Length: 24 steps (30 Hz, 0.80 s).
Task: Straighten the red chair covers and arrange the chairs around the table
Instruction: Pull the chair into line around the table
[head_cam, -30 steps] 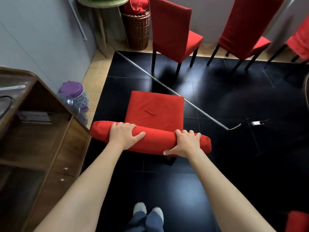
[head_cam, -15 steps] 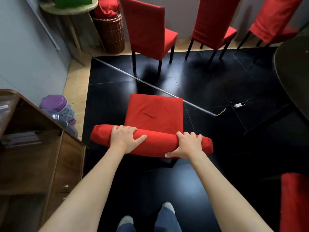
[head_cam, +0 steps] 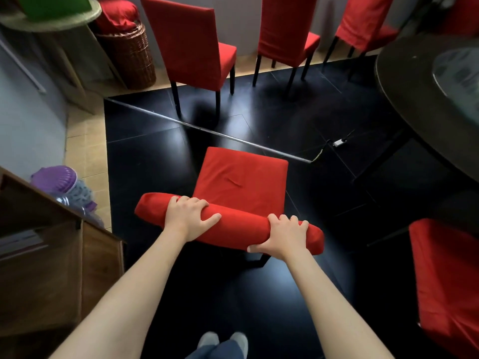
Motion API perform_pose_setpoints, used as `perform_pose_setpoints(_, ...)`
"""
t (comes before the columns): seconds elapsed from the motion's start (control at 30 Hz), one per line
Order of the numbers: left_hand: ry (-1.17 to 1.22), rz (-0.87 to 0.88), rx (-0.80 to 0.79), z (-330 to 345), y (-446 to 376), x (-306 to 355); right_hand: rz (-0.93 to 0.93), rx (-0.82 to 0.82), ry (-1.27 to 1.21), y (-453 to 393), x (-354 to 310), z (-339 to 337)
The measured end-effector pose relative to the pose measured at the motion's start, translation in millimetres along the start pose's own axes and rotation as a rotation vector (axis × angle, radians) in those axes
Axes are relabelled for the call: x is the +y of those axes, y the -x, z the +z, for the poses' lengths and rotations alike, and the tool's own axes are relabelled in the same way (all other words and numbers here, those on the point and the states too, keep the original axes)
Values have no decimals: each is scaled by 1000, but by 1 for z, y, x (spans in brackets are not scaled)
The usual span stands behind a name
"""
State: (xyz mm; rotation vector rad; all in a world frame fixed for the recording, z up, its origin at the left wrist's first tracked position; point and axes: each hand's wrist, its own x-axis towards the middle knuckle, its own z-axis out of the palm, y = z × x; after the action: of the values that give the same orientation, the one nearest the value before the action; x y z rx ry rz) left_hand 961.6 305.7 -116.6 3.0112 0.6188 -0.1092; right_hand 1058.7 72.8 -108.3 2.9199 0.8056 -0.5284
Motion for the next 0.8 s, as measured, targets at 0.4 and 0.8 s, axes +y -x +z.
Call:
perform_pose_setpoints(0.4,25,15,121,2,-3,4,-100,-17,-44,-11,10,-4)
perform_pose_setpoints(0.8,2,-12,113,2,-48,33,-96,-70,-27,-57,43,-29)
